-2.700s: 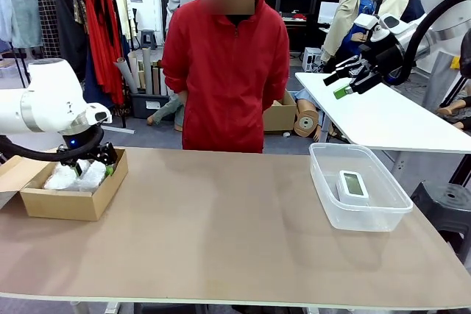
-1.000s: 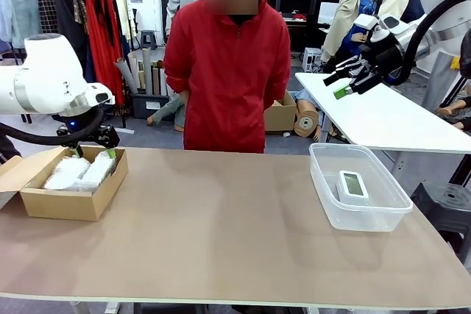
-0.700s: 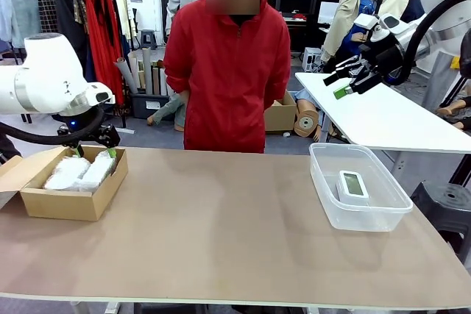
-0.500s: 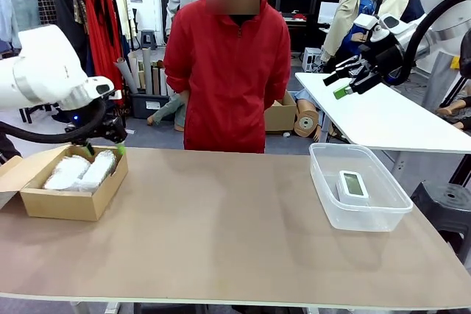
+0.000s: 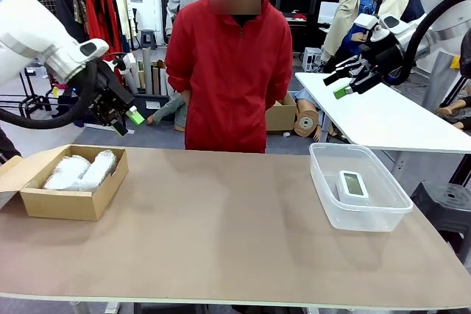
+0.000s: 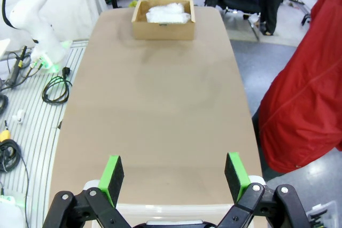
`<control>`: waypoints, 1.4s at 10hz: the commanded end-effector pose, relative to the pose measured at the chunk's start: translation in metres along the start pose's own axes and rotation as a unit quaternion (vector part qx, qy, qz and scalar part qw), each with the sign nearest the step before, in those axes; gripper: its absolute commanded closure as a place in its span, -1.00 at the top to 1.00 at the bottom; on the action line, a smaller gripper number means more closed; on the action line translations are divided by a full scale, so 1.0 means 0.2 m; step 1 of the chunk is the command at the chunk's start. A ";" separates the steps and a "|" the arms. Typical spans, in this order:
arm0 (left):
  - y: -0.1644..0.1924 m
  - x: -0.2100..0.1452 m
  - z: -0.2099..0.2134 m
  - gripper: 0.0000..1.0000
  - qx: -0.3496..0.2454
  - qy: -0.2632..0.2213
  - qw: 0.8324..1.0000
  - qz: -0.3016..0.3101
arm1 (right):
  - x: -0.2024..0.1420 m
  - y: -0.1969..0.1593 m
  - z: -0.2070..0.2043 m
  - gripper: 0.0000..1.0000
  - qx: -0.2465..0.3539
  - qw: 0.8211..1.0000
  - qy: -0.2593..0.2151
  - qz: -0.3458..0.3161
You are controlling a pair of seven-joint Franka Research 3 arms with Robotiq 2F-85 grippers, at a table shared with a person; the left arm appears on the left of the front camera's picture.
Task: Separate and place wrapped and unwrapped clocks.
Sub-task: If the picked Digital clock is wrapped, place it in the Package Box ; if not, place it in the Organizing box.
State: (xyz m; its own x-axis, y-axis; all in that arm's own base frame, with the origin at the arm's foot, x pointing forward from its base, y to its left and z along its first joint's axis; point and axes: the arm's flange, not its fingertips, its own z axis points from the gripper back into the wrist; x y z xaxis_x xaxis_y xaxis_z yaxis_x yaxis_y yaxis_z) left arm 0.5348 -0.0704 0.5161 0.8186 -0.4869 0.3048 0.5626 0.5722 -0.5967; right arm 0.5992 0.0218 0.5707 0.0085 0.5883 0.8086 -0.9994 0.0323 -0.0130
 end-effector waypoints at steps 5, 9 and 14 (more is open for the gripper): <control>-0.09 0.06 0.10 1.00 0.046 0.107 0.964 -0.240 | 0.01 0.00 0.00 1.00 0.000 1.000 -0.001 0.001; -0.14 0.04 0.04 1.00 0.101 0.044 0.941 -0.320 | 0.01 0.00 0.00 1.00 0.000 1.000 -0.001 0.001; -0.08 0.11 0.14 1.00 0.118 0.037 0.940 -0.318 | 0.01 0.00 0.00 1.00 0.000 1.000 -0.001 0.001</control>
State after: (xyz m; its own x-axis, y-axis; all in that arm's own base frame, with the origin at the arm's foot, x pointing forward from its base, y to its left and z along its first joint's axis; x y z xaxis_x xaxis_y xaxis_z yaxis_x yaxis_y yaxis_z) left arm 0.5454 -0.0829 0.5525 0.3449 -0.7990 0.4925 0.9382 0.3093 -0.1553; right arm 0.5992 0.0218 0.5707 0.0085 0.5883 0.8086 -0.9994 0.0322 -0.0130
